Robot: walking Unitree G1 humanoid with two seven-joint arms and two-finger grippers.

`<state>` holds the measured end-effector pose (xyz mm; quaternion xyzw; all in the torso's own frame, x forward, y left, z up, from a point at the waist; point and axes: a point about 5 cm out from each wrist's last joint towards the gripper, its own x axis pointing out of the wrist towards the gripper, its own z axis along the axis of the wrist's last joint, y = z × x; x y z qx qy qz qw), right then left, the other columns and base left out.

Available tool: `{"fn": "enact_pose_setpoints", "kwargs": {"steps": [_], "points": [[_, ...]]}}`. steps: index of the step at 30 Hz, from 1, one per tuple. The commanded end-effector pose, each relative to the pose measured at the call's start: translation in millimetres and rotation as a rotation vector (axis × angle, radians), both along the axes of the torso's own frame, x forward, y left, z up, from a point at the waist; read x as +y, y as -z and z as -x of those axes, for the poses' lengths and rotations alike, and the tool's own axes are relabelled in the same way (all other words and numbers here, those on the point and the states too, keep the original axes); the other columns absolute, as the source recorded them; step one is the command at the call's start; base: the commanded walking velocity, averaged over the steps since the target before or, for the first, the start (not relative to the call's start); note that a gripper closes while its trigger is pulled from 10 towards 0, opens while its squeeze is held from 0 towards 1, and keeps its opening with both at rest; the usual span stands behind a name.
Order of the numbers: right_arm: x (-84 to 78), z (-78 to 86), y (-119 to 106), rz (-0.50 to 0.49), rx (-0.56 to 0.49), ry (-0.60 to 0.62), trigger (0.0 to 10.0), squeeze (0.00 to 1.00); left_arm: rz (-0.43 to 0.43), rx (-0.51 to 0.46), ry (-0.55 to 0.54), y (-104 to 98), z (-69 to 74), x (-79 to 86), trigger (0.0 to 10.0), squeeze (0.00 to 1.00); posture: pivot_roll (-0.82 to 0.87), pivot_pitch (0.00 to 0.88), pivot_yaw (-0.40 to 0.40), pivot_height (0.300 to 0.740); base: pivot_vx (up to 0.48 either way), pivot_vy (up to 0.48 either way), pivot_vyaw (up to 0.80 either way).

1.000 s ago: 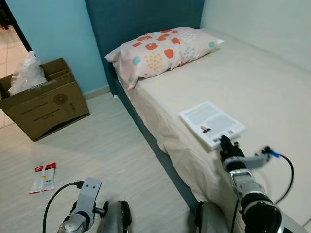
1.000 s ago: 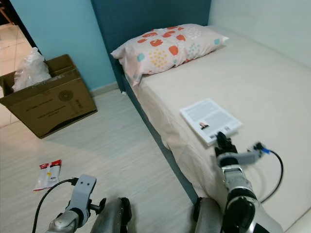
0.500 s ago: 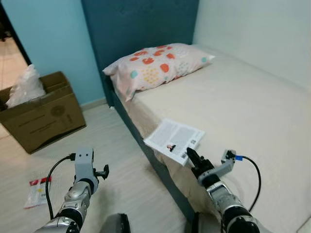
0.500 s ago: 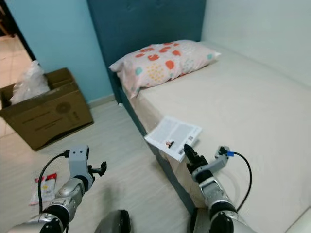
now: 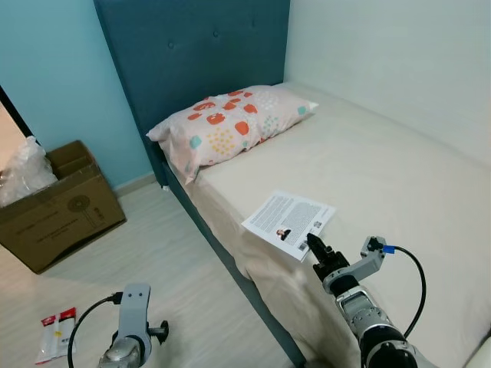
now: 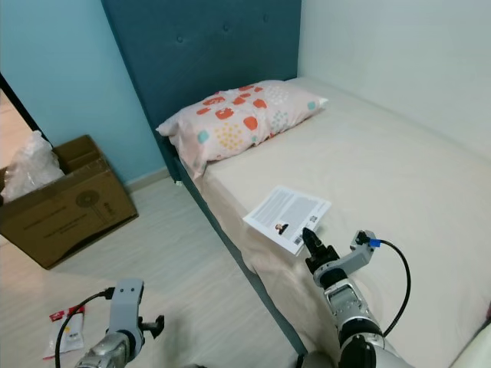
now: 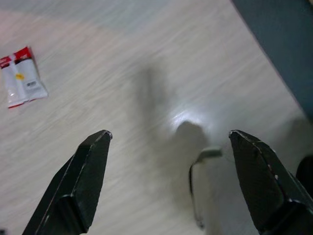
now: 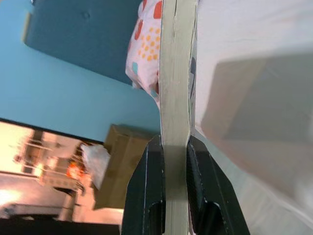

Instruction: Clean up the room

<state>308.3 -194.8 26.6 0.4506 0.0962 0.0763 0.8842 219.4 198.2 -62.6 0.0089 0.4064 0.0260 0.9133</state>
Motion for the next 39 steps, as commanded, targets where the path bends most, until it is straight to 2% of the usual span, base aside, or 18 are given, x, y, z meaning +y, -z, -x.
{"fn": "enact_pose_setpoints", "kwargs": {"steps": [1, 3, 7, 16, 17, 20, 24, 26, 39], "points": [[2.9, 4.4, 7.0, 0.037, 0.041, -0.009, 0.0, 0.00, -0.036, 0.068, 0.010, 7.6, 14.7, 9.0, 10.0, 0.00, 0.02, 0.000, 0.013, 0.665, 0.000, 0.000, 0.00], [5.9, 11.1, 17.5, 0.086, 0.115, -0.016, 0.0, 0.00, -0.051, 0.106, 0.020, 12.6, 24.5, 11.3, 10.0, 0.00, 0.02, 0.000, 0.011, 0.675, 0.000, 0.000, 0.00], [8.0, 17.6, 25.7, 0.103, 0.164, -0.018, 0.0, 0.00, -0.075, 0.134, 0.054, 15.8, 30.6, 11.6, 10.0, 0.00, 0.02, 0.000, 0.007, 0.685, 0.000, 0.000, 0.00], [7.5, 33.6, 43.4, 0.178, 0.280, -0.028, 0.0, 0.00, -0.109, 0.155, 0.145, 18.1, 34.0, 7.3, 10.0, 0.00, 0.02, 0.000, 0.002, 0.715, 0.000, 0.000, 0.00], [8.3, 38.4, 48.6, 0.262, 0.314, -0.049, 10.0, 0.00, -0.108, 0.153, 0.152, 17.9, 32.9, 5.5, 10.0, 0.00, 0.02, 0.000, 0.000, 0.720, 0.000, 0.000, 0.00], [9.2, 42.3, 52.3, 0.320, 0.327, -0.064, 10.0, 0.00, -0.105, 0.151, 0.159, 17.7, 31.9, 3.8, 10.0, 0.00, 0.02, 0.000, -0.001, 0.720, 0.000, 0.000, 0.00], [10.9, 45.3, 54.7, 0.339, 0.331, -0.081, 10.0, 0.00, -0.087, 0.156, 0.165, 18.0, 32.0, 1.8, 10.0, 0.00, 0.02, 0.000, 0.000, 0.720, 0.000, 0.000, 0.00], [14.3, 50.7, 60.2, 0.432, 0.361, -0.136, 10.0, 0.00, -0.071, 0.162, 0.173, 18.4, 31.6, -1.2, 10.0, 0.00, 0.02, 0.000, -0.002, 0.720, 0.000, -0.219, 0.69], [17.9, 51.1, 60.8, 0.470, 0.354, -0.162, 10.0, 0.00, -0.075, 0.169, 0.186, 19.0, 30.9, -6.6, 10.0, 0.00, 0.01, 0.000, 0.004, 0.720, 0.000, -0.469, 0.69]]}}
